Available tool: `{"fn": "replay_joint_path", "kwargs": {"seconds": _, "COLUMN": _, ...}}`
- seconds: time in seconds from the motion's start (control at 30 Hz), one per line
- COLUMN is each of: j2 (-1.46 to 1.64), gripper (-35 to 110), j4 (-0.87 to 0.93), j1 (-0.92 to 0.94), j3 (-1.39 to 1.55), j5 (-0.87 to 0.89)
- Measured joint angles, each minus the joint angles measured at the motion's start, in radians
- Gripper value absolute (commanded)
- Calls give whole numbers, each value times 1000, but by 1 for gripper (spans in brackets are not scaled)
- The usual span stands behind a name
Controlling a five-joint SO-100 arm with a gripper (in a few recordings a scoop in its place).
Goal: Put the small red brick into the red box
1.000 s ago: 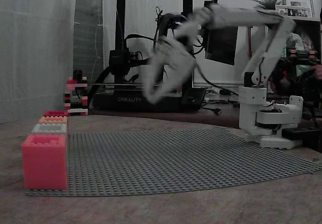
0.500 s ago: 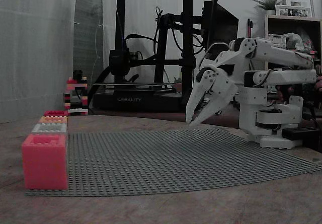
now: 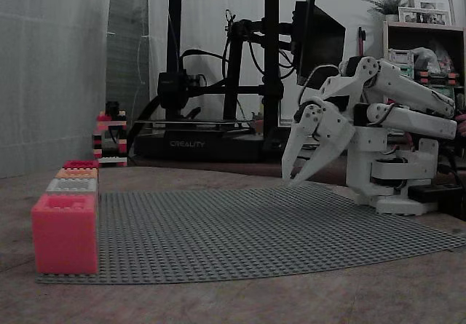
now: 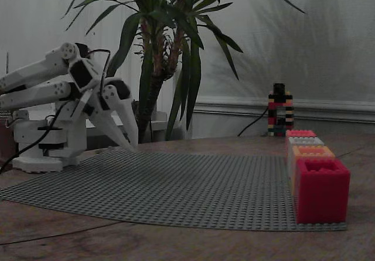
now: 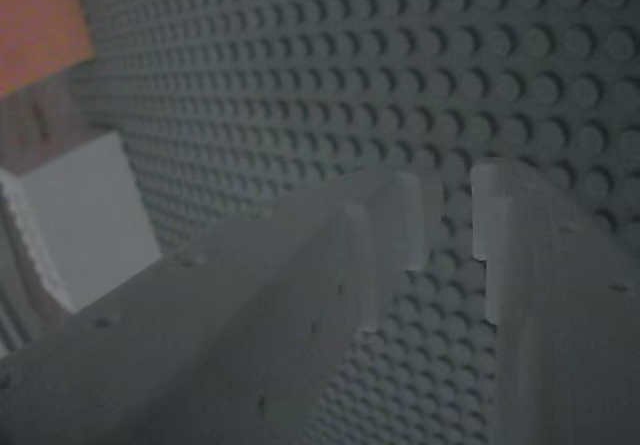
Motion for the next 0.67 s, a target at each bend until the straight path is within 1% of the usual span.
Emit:
{"fn": "replay_joint_path", "kwargs": {"seconds": 0.37, "j2": 0, "gripper": 0, "j4": 0, "j1": 64, "j3": 0, "j5": 26}}
{"fn": "replay_joint_path", "kwargs": {"seconds": 0.67, "j2": 0, "gripper": 0, "j4": 2, "j1": 67, "j3": 0, "j5": 23}}
